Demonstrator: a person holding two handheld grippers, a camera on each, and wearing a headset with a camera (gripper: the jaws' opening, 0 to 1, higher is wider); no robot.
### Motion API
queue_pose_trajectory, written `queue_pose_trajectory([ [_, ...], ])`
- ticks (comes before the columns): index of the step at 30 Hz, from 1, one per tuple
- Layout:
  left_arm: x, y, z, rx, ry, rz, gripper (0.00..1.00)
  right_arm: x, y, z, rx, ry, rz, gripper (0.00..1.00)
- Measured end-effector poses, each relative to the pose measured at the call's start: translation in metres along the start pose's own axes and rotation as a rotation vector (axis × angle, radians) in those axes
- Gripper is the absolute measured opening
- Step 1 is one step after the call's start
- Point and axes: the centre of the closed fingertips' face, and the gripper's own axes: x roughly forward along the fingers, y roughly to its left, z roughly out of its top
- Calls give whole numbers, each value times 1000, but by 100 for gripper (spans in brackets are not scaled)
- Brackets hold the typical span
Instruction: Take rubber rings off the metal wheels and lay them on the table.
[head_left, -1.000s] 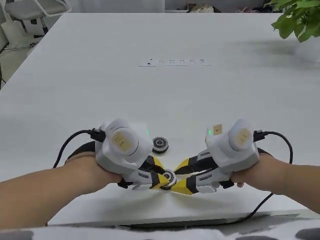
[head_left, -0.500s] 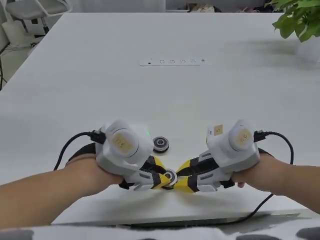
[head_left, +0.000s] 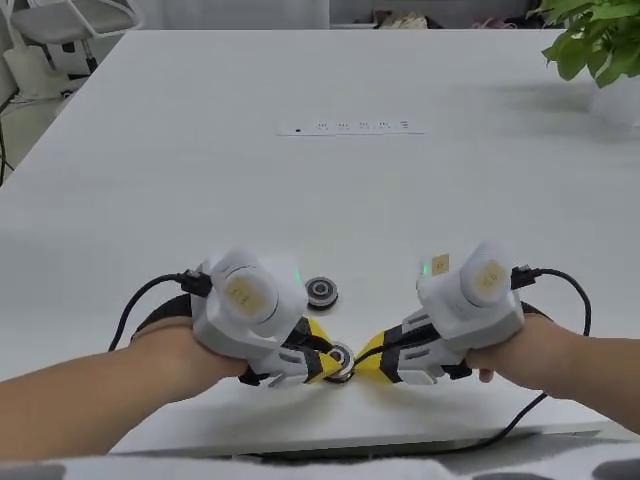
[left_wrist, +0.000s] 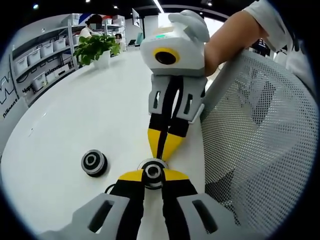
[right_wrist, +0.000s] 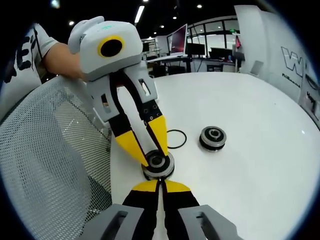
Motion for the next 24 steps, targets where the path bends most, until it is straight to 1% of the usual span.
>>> queue_pose_trajectory([
  [2,0,0,0,-1,0,0,8,0,-1,1,89,-22,1,0],
  [3,0,1,0,-2,1,-1,8,-1,-2,0,121,-28,4,0],
  [4,0,1,0,-4,0,0,8,-1,-3,0,145,-33,5,0],
  [5,0,1,0,-4,-1,0,8,-1,-4,0,151,-37,7,0],
  [6,0,1,0,-4,-3,1,8,-1,-4,0,194,-44,13,0],
  [8,0,1,0,-4,-4,1,8,-2,-5,1,237,-59,16,0],
  [10,0,0,-1,-4,-5,2,8,-4,-7,2,304,-82,12,0],
  [12,0,0,-1,-3,-6,4,8,-7,-12,6,364,-119,12,0],
  [13,0,0,-1,-3,-6,6,8,-8,-14,8,381,-136,9,0],
  [17,1,0,0,-4,-5,11,8,-7,-14,7,378,-133,11,0],
  [19,1,0,0,-5,-3,15,8,-9,-14,10,399,-154,19,0],
  [22,1,0,0,-7,0,19,8,-9,-13,12,402,-162,22,0],
  [24,2,0,0,-7,2,22,8,-10,-12,13,418,-174,32,0],
])
